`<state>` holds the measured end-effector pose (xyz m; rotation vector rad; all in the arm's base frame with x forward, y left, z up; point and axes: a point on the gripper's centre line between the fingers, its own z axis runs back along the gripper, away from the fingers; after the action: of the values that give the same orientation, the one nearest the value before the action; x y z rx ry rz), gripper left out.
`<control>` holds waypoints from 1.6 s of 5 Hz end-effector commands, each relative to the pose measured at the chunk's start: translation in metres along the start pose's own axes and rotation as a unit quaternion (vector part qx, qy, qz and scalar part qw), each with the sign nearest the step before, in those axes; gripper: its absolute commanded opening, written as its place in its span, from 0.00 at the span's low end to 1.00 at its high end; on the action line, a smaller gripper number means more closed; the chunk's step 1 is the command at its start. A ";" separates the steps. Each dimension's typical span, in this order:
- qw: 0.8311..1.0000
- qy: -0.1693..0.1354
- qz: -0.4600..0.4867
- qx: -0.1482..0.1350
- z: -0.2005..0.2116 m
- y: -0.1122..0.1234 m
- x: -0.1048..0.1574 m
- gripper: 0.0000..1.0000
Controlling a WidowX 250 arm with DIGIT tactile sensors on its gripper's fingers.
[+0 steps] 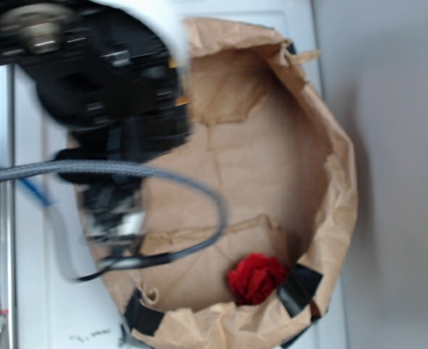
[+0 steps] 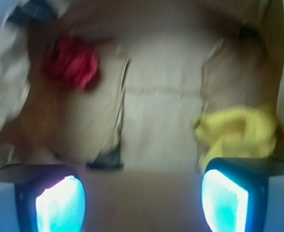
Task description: Grab the yellow cloth.
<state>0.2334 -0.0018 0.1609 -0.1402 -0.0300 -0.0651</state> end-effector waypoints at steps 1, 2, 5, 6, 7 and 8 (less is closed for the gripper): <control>0.999 -0.002 0.037 0.038 -0.024 0.036 0.047 1.00; 0.998 0.023 0.019 0.057 -0.052 0.037 0.040 1.00; 0.996 0.053 -0.026 0.068 -0.076 0.035 0.018 1.00; 0.996 0.053 -0.026 0.068 -0.076 0.035 0.018 1.00; 0.996 0.053 -0.026 0.068 -0.076 0.035 0.018 1.00; 0.992 0.042 -0.073 0.091 -0.070 0.031 -0.015 1.00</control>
<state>0.2182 0.0239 0.0768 0.0353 0.0907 -0.1770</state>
